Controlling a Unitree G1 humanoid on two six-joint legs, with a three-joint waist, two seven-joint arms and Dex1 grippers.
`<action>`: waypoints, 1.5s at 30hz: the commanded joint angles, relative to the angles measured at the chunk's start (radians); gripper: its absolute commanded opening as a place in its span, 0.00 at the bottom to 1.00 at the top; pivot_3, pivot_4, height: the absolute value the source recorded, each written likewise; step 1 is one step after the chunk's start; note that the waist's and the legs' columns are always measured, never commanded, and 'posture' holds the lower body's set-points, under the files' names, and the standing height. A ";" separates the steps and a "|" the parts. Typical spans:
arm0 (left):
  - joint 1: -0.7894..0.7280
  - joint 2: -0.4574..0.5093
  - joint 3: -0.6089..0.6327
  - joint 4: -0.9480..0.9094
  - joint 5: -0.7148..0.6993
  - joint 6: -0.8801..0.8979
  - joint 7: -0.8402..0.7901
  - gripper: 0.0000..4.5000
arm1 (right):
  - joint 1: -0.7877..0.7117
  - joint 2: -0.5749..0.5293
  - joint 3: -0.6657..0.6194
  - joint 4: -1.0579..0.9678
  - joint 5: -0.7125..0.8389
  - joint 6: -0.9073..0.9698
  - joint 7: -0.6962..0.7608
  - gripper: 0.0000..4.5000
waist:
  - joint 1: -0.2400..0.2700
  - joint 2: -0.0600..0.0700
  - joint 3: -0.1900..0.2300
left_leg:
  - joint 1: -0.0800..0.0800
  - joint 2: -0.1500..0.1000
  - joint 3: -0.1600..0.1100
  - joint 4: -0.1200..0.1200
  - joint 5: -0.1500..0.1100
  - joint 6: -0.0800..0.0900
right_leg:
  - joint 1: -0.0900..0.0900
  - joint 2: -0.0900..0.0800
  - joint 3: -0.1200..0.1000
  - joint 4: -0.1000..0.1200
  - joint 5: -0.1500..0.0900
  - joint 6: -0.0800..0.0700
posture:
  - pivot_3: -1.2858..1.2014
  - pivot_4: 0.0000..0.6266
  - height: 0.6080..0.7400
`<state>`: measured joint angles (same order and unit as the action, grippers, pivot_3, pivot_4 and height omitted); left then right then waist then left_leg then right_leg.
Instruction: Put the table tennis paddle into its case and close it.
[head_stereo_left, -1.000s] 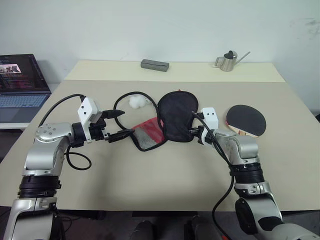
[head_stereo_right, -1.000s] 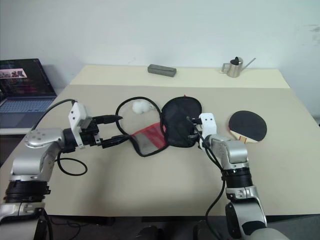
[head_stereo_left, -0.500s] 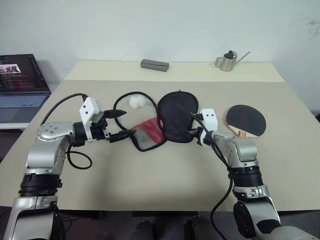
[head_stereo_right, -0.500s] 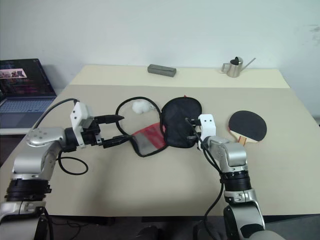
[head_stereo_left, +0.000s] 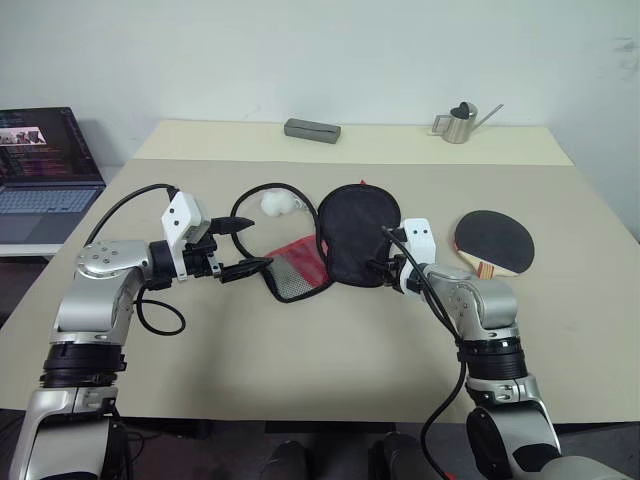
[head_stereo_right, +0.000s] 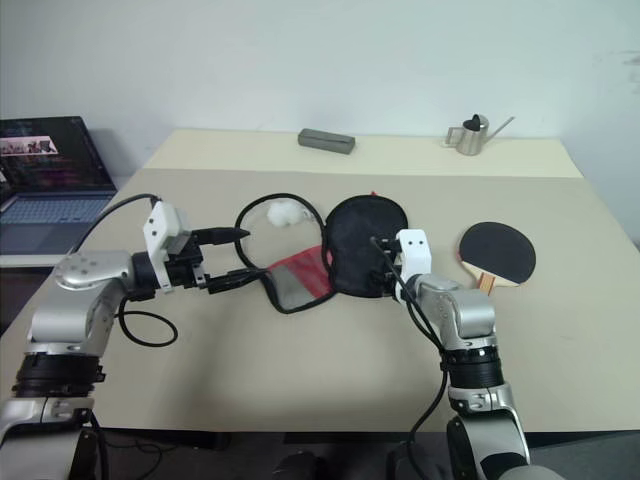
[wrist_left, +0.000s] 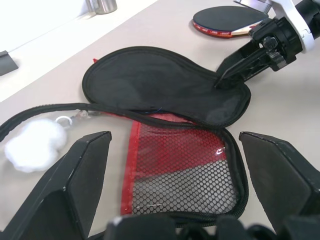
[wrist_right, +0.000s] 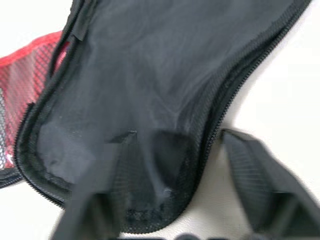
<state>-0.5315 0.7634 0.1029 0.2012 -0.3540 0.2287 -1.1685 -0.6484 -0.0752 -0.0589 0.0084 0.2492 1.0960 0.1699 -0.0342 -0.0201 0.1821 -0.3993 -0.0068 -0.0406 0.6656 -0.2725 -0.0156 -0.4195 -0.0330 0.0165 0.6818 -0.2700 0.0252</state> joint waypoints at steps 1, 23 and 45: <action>-0.030 0.006 0.009 -0.005 -0.004 -0.018 -0.003 1.00 | 0.003 -0.015 -0.018 -0.022 0.003 -0.001 -0.010 0.97 | 0.001 0.000 0.000 | 0.000 0.000 0.000 0.000 0.000 0.000 | 0.000 0.000 0.000 0.000 0.000 0.000 | 0.52 0.24 1.00; -0.128 -0.133 -0.079 0.031 -0.004 -0.028 -0.027 1.00 | 0.118 -0.181 -0.173 -0.493 0.025 0.227 -0.069 0.99 | 0.002 0.000 0.000 | 0.000 0.000 0.000 0.000 0.000 0.000 | 0.000 0.001 0.000 0.000 0.000 0.000 | 0.52 0.24 1.00; -0.296 -0.236 -0.185 0.203 0.037 -0.114 -0.190 1.00 | 0.272 -0.063 -0.298 -0.501 -0.063 0.186 -0.218 0.99 | 0.000 -0.001 0.000 | 0.000 0.001 0.000 0.000 0.000 0.000 | 0.000 0.007 0.002 0.000 0.000 0.000 | 0.52 0.24 1.00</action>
<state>-0.7983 0.5233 -0.0796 0.4100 -0.3115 0.1265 -1.3309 -0.3616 -0.1481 -0.3407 -0.4964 0.1821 1.2920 -0.0411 -0.0343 -0.0206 0.1818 -0.3995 -0.0063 -0.0400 0.6658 -0.2723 -0.0154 -0.4194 -0.0265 0.0182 0.6821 -0.2701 0.0252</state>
